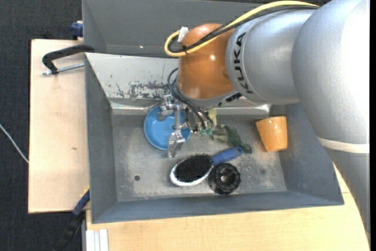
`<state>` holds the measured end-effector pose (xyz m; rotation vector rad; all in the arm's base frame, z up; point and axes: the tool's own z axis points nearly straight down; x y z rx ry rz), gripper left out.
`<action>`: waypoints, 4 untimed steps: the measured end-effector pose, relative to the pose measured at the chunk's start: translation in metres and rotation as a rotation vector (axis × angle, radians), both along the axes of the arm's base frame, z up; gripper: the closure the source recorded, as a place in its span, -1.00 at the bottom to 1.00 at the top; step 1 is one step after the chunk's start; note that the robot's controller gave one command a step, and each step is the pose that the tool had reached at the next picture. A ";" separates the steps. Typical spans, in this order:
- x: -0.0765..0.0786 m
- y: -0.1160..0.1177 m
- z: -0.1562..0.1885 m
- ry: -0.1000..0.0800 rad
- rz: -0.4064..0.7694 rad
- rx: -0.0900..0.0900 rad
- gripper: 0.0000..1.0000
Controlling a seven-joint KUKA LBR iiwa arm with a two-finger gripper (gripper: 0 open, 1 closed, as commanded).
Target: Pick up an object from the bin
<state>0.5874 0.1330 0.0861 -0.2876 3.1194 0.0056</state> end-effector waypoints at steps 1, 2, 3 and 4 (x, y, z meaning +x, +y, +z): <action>0.010 0.012 -0.006 -0.001 -0.101 -0.003 -1.00; 0.012 0.014 -0.002 0.001 -0.101 0.000 -1.00; 0.012 0.013 -0.006 -0.002 -0.114 0.002 -1.00; 0.011 0.013 -0.006 -0.004 -0.202 0.005 -1.00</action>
Offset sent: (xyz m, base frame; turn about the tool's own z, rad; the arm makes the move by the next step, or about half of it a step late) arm 0.0041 0.0124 -0.0161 0.1012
